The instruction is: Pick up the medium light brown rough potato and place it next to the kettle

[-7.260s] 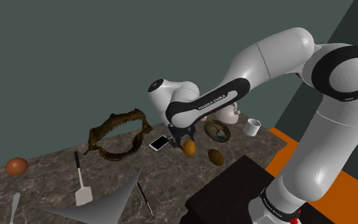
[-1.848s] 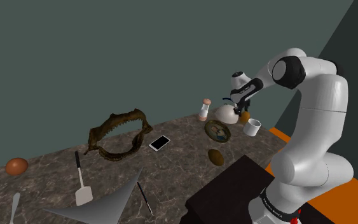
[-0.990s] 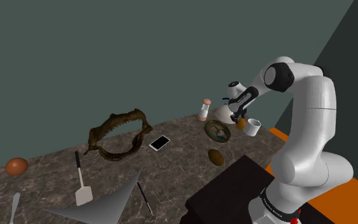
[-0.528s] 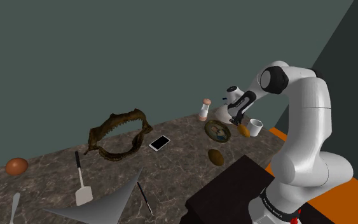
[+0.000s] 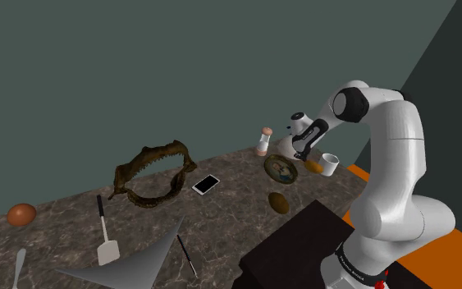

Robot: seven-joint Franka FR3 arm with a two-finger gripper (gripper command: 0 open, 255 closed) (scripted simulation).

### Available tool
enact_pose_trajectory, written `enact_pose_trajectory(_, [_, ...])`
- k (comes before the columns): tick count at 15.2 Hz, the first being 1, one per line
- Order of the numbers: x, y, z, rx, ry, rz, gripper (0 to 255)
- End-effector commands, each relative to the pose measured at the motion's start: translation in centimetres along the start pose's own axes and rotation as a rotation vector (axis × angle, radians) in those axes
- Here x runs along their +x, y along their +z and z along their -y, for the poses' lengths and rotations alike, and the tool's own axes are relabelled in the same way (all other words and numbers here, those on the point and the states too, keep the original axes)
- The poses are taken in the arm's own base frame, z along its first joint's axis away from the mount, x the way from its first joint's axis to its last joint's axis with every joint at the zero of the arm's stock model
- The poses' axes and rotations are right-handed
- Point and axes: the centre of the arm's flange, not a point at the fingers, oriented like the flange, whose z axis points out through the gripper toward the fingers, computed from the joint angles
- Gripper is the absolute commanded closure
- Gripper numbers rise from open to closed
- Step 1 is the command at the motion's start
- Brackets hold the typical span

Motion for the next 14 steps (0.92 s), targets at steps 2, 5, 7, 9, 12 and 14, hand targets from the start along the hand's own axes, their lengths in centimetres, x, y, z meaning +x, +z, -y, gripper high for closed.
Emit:
enact_pose_trajectory(2, [-1.0, 1.8, 0.2, 0.006, -0.001, 0.052, 255])
enact_pose_trajectory(5, [-0.7, 1.2, -0.5, 0.007, -0.001, 0.052, 0])
enact_pose_trajectory(7, [-0.6, 1.1, -0.6, 0.007, -0.001, 0.052, 0])
enact_pose_trajectory(9, [-0.9, 0.5, 0.2, 0.006, -0.001, 0.052, 0])
enact_pose_trajectory(12, [-0.7, -3.2, 0.1, 0.006, -0.001, 0.052, 0])
enact_pose_trajectory(14, [-0.7, -3.2, 0.1, 0.006, -0.001, 0.052, 0])
